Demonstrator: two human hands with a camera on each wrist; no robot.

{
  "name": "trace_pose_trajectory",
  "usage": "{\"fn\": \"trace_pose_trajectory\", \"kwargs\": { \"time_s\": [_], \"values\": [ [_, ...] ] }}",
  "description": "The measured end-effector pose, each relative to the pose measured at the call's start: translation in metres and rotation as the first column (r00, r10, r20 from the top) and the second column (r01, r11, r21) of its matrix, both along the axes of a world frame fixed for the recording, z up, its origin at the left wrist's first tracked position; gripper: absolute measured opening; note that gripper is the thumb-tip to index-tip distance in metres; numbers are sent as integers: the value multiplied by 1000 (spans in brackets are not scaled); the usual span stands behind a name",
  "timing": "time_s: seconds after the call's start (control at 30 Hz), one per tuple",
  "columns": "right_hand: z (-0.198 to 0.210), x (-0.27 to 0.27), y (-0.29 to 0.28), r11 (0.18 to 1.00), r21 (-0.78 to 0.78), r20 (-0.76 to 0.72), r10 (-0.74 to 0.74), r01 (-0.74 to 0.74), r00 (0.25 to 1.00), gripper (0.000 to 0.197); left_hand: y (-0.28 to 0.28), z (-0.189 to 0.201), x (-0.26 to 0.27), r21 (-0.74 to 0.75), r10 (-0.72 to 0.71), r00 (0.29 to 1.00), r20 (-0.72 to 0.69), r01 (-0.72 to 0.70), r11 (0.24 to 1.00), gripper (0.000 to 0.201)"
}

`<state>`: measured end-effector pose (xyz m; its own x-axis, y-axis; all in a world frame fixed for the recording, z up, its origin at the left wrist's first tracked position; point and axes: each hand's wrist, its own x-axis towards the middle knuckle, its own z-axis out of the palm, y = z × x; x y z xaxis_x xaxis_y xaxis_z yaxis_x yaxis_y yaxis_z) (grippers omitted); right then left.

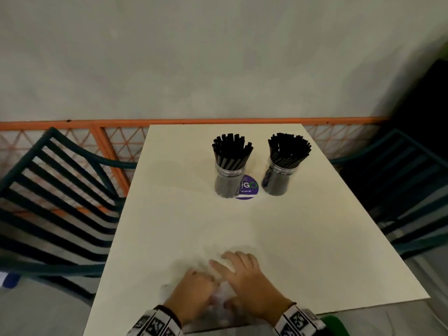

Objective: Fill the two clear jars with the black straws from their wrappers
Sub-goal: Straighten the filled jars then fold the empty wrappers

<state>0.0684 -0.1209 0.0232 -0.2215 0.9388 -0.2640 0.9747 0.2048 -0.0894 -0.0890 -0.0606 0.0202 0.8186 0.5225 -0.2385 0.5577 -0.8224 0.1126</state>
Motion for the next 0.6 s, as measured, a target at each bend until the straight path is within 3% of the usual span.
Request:
{"fn": "trace_pose_trajectory", "kwargs": {
  "time_s": [0.03,0.1,0.17,0.27,0.3,0.33,0.37,0.47,0.53,0.6],
  "values": [
    [0,-1,0,1000,-6,38,17,-17,999,66,-1,2,0,3,-20,1000,-20,20,1000,21],
    [5,4,-2,991,-130,-31,13,-17,999,51,-1,1,-1,20,-9,1000,-25,10,1000,19],
    [9,12,-7,966,-247,-119,-106,74,987,45,-1,2,-3,-36,49,996,78,-46,998,19],
    [17,26,-25,949,-156,-169,-299,274,939,35,-4,6,1,-156,228,924,306,-187,970,19],
    [17,30,-31,924,-116,-237,-382,365,893,31,-8,9,7,-210,288,906,311,-231,950,20],
    [18,36,-37,877,-109,-334,-476,468,814,26,-12,11,14,-272,327,902,283,-251,929,23],
    [18,39,-42,805,-129,-459,-566,579,685,21,-17,12,22,-325,342,898,276,-247,913,25],
    [20,46,-54,509,-219,-698,-678,832,231,19,-36,21,52,-597,397,875,278,-167,784,26],
    [19,50,-63,374,-171,-748,-652,912,127,21,-43,23,73,-713,426,872,239,-140,687,22],
    [24,52,-75,399,-101,-795,-583,911,167,25,-44,22,92,-786,468,861,199,-145,601,28]
  ]
}}
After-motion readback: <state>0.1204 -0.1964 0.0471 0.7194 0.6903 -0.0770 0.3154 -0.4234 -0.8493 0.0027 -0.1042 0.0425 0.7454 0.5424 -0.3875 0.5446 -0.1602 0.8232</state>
